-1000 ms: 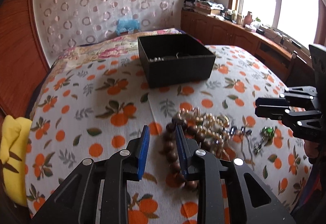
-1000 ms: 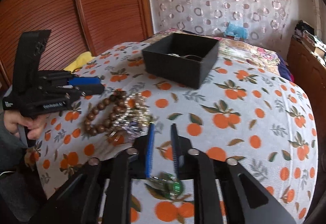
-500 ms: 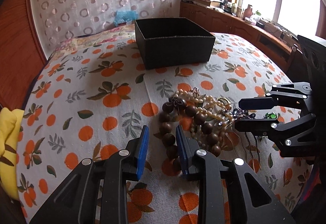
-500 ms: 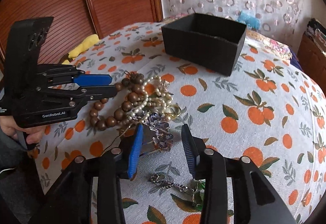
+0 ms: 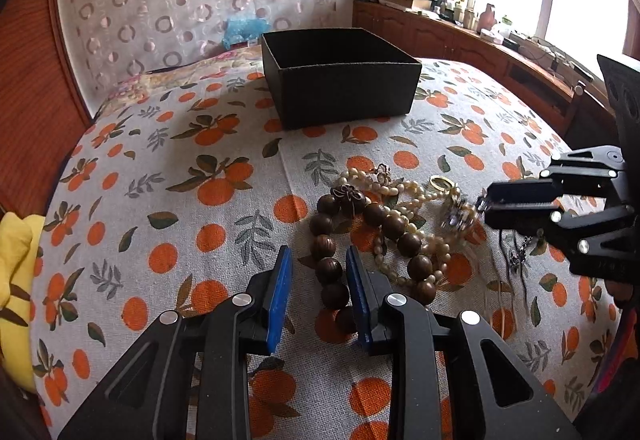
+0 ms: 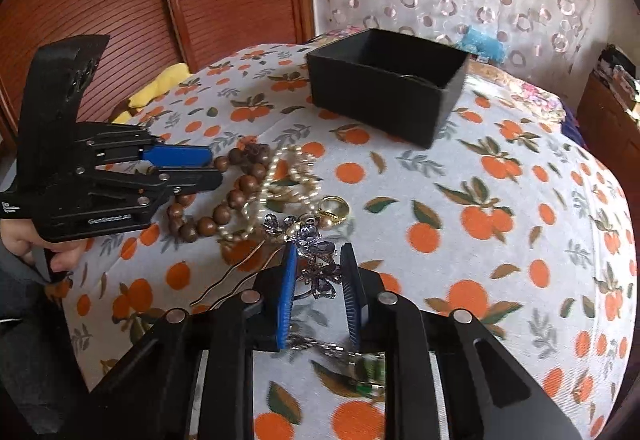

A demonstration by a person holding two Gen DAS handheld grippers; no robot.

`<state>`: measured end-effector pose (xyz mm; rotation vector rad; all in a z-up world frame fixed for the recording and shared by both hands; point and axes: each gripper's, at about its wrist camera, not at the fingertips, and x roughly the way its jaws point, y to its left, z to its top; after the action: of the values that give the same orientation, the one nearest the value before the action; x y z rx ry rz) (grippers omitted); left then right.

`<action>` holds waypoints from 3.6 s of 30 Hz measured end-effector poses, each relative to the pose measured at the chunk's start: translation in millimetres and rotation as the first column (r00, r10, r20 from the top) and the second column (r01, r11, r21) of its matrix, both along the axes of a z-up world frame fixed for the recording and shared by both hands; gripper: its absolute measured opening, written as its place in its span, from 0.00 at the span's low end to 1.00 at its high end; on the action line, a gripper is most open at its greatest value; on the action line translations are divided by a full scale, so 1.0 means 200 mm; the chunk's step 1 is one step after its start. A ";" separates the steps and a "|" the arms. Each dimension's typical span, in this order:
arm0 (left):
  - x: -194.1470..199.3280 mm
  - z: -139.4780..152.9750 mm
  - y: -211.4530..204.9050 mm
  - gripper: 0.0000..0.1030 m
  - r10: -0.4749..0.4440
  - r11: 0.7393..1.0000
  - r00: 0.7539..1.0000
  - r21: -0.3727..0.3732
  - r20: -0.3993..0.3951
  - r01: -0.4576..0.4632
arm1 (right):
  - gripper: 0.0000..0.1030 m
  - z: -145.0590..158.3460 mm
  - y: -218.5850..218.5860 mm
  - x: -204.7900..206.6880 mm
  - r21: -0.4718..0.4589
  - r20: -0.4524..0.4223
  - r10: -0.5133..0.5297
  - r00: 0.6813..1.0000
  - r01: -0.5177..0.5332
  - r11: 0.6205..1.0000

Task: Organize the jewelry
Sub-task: 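Return both grippers to the jewelry pile and open them over the beads, then grasp the brown wooden bead bracelet with the left gripper while the right gripper grasps the silver brooch, then lower the bracelet and brooch into the black box and open both grippers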

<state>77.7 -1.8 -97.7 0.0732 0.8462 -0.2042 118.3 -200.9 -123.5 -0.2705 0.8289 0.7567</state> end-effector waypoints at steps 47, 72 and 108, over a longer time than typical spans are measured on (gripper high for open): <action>0.00 0.02 0.01 0.12 -0.005 1.000 1.000 -0.025 0.009 0.005 | 0.21 0.09 -0.33 0.16 -0.045 0.090 -0.207 0.974 0.211 0.976; 0.03 0.61 -0.01 0.12 -0.033 0.999 0.955 -0.018 0.295 0.041 | 0.21 0.31 -0.17 0.31 0.045 0.157 -0.173 0.972 0.168 0.985; 0.50 0.74 0.00 0.12 0.021 0.999 0.952 0.027 0.306 -0.031 | 0.22 0.29 0.16 0.84 0.057 0.177 -0.122 0.977 0.113 0.992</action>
<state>178.0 -1.0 50.1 0.1200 0.5402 -0.1498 285.8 -168.5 -66.1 -0.2420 0.6491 0.6302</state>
